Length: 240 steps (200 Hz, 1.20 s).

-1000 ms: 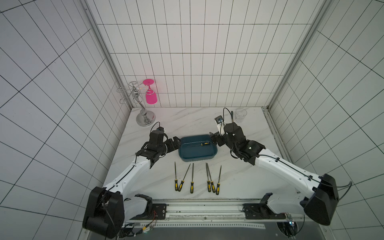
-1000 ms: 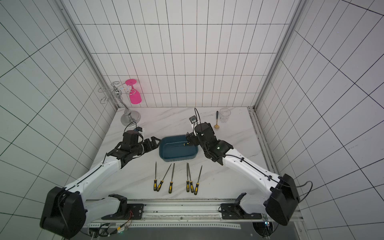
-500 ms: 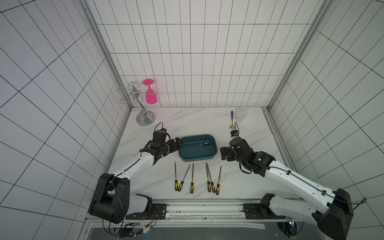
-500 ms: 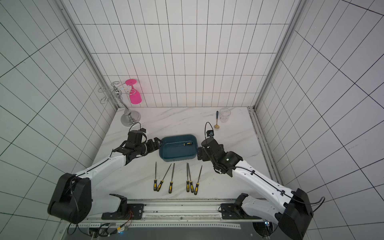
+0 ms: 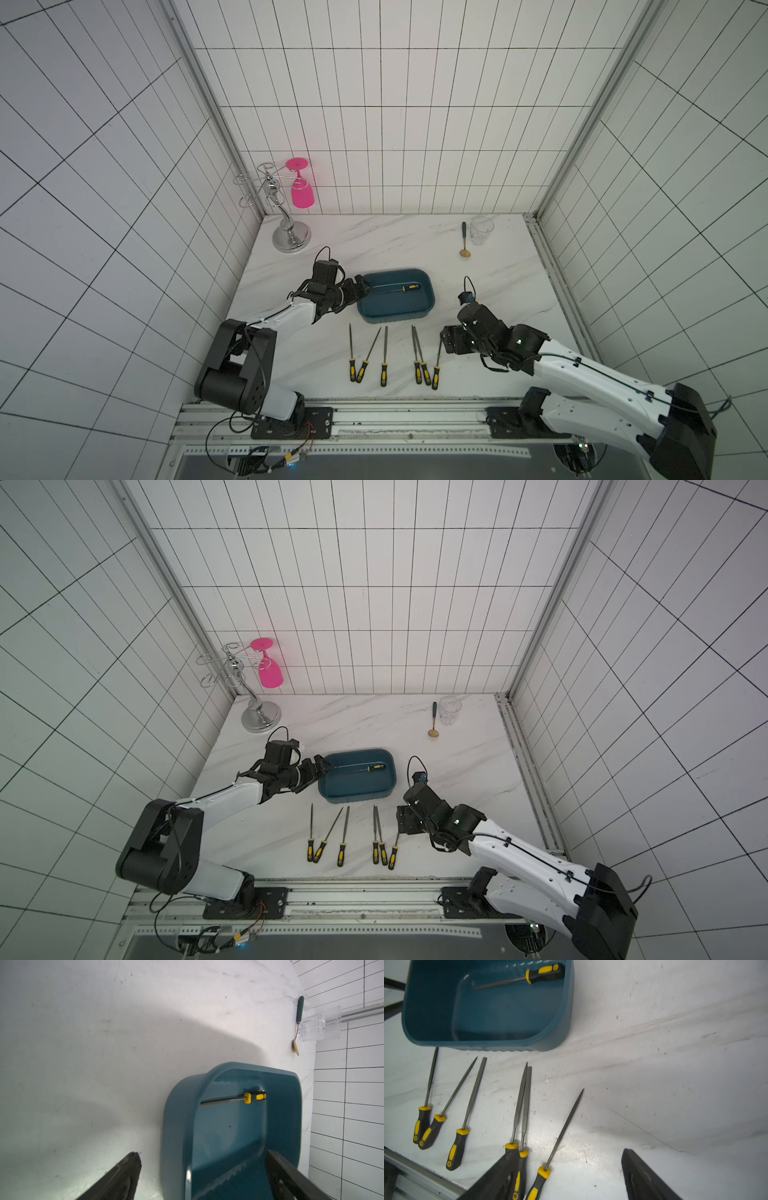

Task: Put the file tool into the storage box
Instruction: Pick up the file tool from the center of the board.

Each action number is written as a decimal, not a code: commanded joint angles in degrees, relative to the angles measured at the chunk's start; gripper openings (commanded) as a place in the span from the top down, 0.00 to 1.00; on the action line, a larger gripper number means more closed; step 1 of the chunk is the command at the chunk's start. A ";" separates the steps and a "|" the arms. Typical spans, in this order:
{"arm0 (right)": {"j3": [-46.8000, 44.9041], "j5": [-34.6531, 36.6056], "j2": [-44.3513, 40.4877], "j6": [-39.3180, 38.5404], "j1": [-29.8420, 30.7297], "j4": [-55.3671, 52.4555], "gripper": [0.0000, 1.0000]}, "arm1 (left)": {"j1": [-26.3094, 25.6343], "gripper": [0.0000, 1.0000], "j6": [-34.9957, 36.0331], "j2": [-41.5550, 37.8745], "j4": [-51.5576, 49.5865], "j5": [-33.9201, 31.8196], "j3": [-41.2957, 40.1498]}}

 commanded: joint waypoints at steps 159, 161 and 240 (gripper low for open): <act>-5.38 2.66 12.81 14.73 16.23 5.50 0.23 | 3.22 0.04 2.12 2.91 -2.54 -1.36 9.37; -5.20 2.80 13.06 14.76 16.19 5.26 0.23 | 3.45 0.04 2.39 2.49 -2.86 -1.76 9.22; 0.22 7.73 17.64 14.46 16.87 -8.56 0.24 | 7.45 0.02 7.30 -11.30 -13.78 -9.03 6.85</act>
